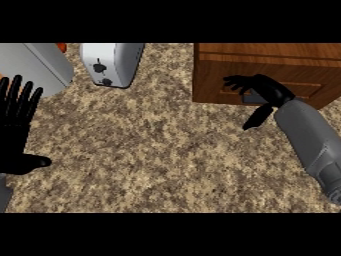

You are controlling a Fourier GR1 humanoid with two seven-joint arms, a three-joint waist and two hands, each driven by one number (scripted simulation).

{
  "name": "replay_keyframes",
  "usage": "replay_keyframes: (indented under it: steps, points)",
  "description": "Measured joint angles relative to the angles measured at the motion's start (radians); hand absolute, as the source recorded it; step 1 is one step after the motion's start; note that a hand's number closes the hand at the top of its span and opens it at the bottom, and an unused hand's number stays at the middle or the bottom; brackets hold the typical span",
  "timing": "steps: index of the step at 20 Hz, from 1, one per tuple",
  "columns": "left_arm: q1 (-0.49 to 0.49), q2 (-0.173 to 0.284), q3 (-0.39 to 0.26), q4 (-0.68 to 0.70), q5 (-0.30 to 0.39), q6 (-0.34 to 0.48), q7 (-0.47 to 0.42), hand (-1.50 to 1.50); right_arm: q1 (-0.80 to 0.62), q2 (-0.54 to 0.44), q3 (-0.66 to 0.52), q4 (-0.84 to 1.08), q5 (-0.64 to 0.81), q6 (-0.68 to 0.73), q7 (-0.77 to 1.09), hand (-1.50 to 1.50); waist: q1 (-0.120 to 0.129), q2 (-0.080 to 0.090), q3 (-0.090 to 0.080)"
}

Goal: Pick up the cup, place it into the drawer and close the drawer

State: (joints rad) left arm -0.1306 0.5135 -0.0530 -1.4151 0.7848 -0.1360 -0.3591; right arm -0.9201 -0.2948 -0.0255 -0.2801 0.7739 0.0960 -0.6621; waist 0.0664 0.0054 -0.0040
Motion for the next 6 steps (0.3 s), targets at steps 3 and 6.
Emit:
replay_keyframes:
  steps: [3,6]
  points:
    - [-0.007,-0.002,0.001,0.001,-0.005,0.0,0.001,-1.5,-0.006,-0.007,-0.015,0.035,-0.015,0.029,-0.038,-1.5,0.006,0.002,0.005]
    - [0.007,-0.004,-0.001,0.009,-0.017,-0.015,-0.014,-1.5,-0.013,-0.014,-0.025,0.06,-0.023,0.043,-0.059,-1.5,0.013,0.004,0.005]
